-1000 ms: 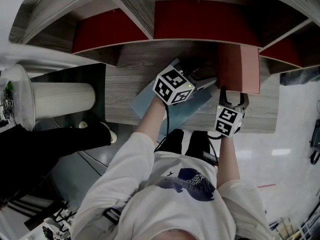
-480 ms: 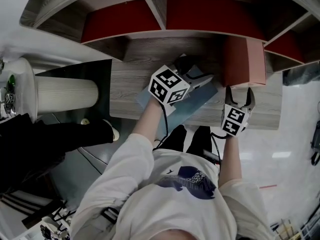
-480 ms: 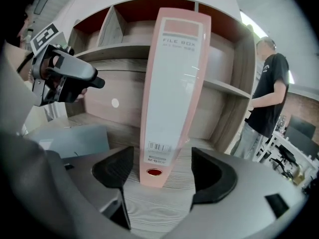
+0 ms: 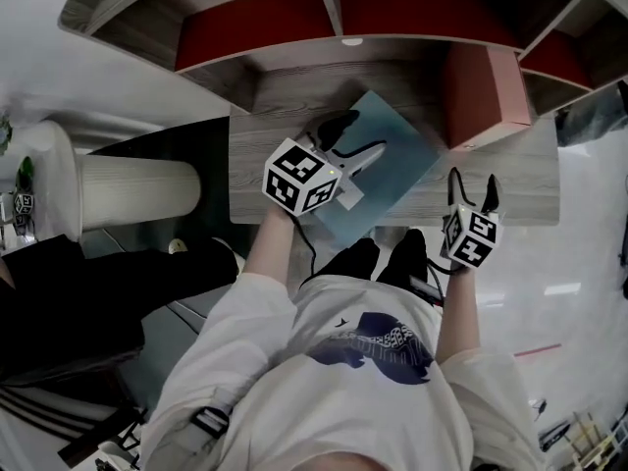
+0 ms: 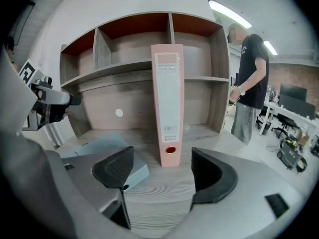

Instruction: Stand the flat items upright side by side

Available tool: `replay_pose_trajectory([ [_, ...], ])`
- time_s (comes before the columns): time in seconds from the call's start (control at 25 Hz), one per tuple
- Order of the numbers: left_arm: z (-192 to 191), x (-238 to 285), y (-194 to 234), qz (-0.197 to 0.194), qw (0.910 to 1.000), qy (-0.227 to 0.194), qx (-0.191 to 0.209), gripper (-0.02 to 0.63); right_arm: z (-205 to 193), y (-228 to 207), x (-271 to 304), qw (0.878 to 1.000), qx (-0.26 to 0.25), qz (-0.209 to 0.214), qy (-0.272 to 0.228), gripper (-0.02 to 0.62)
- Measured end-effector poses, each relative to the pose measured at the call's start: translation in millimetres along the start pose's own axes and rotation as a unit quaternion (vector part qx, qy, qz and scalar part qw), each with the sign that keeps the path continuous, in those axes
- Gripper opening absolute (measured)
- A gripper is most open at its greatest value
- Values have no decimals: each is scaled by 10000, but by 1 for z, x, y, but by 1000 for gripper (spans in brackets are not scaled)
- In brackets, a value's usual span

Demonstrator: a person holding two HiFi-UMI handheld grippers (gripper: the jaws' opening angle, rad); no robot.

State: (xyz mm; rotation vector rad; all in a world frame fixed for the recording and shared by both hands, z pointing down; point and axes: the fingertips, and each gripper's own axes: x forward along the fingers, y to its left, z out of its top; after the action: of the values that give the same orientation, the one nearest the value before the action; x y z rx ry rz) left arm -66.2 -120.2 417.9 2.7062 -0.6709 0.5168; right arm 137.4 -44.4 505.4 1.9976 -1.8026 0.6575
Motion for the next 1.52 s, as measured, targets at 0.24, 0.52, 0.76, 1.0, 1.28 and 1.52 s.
replay_pose_trajectory([
  [0.24,-21,-52,12,220,9996,152,3,296,-31,38,-13,9988,303,292,255,339],
  [0.52,-47,-94,8,525,9980,313,-151,296,-52,60,-24,9928,783,753,498,339],
  [0.76,-80,-121,-12,919,9937,412,-501,296,-86,76,-44,9692,1681,1594,835,341],
  [1.0,-97,-141,-34,1203,9889,484,-722,296,-144,89,-83,9201,2714,2478,1352,353],
  [1.28,-108,-141,-30,1139,9887,675,-699,296,-177,154,-112,8085,3909,4117,1549,397],
  [1.52,-121,-140,-9,776,9915,964,-400,296,-198,195,-97,8170,3935,3909,1579,407],
])
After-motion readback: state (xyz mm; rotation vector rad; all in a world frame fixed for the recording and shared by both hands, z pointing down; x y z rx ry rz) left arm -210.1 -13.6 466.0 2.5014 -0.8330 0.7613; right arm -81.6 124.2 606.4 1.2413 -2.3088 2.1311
